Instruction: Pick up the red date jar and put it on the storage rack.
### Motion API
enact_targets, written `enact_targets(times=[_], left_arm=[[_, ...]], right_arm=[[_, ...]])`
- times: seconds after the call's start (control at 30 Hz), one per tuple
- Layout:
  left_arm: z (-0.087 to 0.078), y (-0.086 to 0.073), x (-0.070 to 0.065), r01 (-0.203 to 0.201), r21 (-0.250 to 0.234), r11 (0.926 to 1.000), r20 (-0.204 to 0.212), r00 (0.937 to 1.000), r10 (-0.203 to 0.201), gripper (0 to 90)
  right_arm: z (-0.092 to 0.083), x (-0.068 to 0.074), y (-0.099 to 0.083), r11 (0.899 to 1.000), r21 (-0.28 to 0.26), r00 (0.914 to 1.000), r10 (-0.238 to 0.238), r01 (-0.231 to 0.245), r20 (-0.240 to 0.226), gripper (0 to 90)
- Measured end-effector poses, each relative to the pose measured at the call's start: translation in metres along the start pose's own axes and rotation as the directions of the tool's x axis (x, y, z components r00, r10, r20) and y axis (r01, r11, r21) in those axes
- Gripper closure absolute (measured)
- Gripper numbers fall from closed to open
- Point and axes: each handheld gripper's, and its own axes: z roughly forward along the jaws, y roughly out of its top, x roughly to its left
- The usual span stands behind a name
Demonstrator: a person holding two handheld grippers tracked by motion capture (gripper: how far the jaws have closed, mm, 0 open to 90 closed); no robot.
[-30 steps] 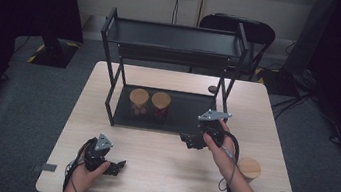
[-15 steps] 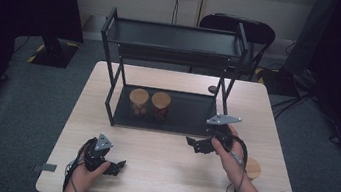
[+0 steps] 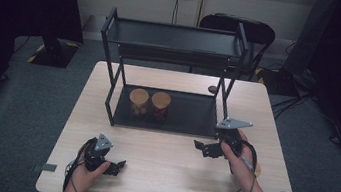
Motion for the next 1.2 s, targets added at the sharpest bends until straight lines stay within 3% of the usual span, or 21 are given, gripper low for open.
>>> enact_targets(times=[0.3,0.8,1.07,1.2], left_arm=[[0.0,0.0,0.0,0.0,0.0,1.0,0.0,1.0,0.0,0.4],[0.0,0.0,0.0,0.0,0.0,1.0,0.0,1.0,0.0,0.3],[0.0,0.0,0.0,0.0,0.0,1.0,0.0,1.0,0.0,0.3],[0.0,0.0,0.0,0.001,0.0,1.0,0.0,1.0,-0.001,0.3]], right_arm=[[-0.011,-0.007,-0.011,1.0,-0.013,0.9997,0.023,-0.023,-0.003,2.5],[-0.023,-0.005,-0.024,1.0,-0.002,0.9999,0.01,-0.01,-0.01,2.5],[-0.036,-0.01,-0.034,1.0,-0.004,0.9999,0.0,0.0,0.01,2.2],[-0.042,-0.015,-0.039,1.0,-0.013,0.9998,0.016,-0.016,0.013,2.3]])
